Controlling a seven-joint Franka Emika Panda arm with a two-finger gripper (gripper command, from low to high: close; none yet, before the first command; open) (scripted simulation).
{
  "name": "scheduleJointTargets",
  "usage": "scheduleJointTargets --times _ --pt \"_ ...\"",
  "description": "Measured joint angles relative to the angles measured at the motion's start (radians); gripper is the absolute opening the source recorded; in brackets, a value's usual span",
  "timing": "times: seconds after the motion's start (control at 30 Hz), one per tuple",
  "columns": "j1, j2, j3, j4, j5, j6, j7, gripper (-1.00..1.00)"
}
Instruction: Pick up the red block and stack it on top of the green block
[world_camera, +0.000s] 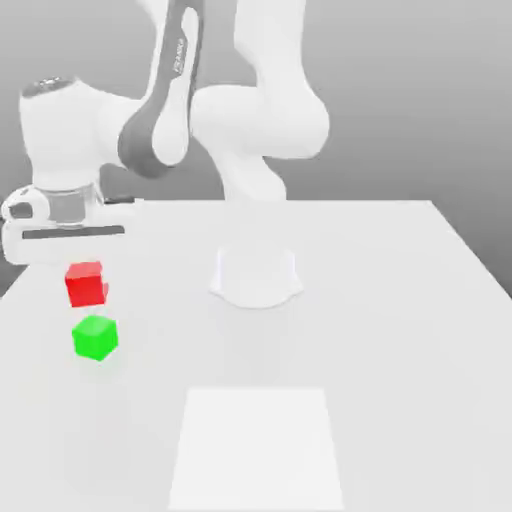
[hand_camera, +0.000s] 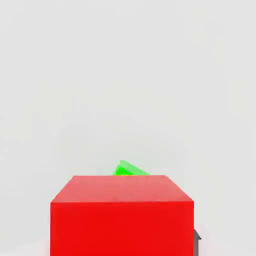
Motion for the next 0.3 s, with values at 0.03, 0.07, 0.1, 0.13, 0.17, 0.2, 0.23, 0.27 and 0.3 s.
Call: scheduleJointTargets --times 0.03,0.07,0.1,0.13,0.17,0.2,0.23,0.27,0.3 --pt "0.017 0.025 -0.007 0.000 0.043 0.020 -0.031 -1.00" --pt "0.042 0.050 -0.022 0.000 0.084 0.041 -0.060 -1.00" --pt "0.063 0.075 -0.032 0.001 0.126 0.062 -0.089 -1.00" --pt "0.079 0.101 -0.036 0.001 0.166 0.084 -0.117 -1.00" --pt "0.094 0.126 -0.041 0.002 0.204 0.105 -0.143 -1.00" --pt "0.104 0.150 -0.043 0.003 0.238 0.127 -0.167 -1.00" --pt "0.111 0.174 -0.042 0.003 0.265 0.149 -0.186 -1.00" --pt "0.115 0.196 -0.039 0.004 0.284 0.171 -0.199 -1.00" --pt "0.119 0.217 -0.039 0.004 0.290 0.195 -0.203 -1.00"
